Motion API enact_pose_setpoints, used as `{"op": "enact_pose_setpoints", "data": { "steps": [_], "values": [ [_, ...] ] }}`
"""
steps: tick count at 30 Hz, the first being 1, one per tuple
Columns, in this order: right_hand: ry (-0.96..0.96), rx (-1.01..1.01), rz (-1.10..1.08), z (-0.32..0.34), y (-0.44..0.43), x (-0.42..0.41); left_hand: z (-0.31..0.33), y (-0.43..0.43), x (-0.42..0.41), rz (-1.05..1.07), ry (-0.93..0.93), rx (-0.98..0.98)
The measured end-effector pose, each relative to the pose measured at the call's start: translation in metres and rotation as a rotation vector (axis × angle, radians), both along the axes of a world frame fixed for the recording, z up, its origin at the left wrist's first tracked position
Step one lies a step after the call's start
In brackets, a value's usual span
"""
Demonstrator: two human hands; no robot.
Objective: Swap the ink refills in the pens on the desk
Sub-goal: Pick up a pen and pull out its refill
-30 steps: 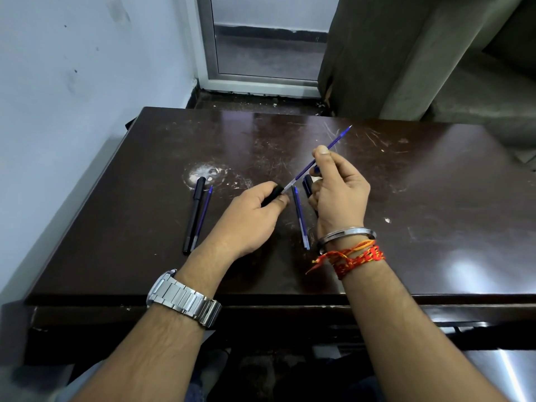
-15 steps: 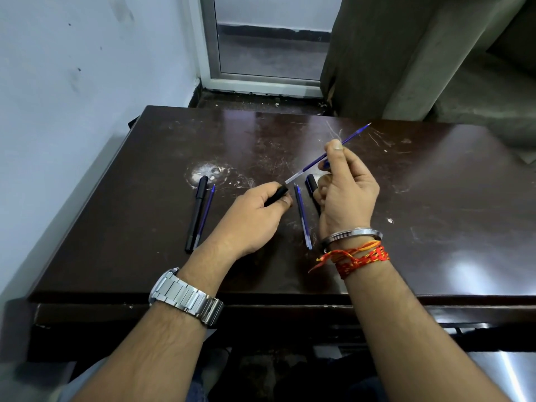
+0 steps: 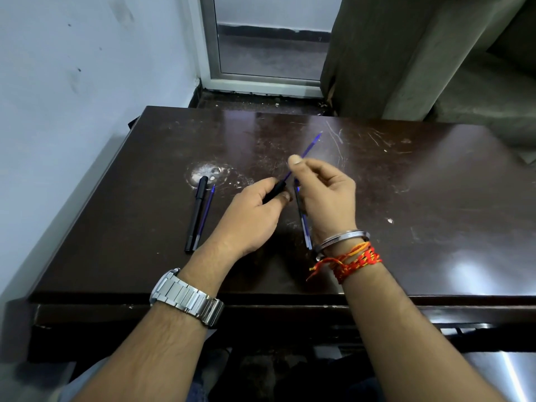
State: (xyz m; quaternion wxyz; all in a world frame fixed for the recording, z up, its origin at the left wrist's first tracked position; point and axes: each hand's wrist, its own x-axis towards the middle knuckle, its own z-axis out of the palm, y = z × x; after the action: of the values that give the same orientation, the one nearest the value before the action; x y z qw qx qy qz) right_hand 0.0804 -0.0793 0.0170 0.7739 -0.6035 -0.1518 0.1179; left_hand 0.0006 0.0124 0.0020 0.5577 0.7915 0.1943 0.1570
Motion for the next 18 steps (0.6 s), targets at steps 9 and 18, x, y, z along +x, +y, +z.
{"op": "enact_pose_setpoints", "data": {
  "steps": [9, 18],
  "values": [
    [-0.009, -0.018, -0.107, -0.002, -0.002, 0.005, 0.007, 0.006, 0.002, 0.121, -0.121, -0.35],
    [-0.143, 0.017, -0.199, 0.002, -0.005, 0.007, -0.001, 0.004, 0.001, 0.036, -0.013, -0.033]
  ]
}}
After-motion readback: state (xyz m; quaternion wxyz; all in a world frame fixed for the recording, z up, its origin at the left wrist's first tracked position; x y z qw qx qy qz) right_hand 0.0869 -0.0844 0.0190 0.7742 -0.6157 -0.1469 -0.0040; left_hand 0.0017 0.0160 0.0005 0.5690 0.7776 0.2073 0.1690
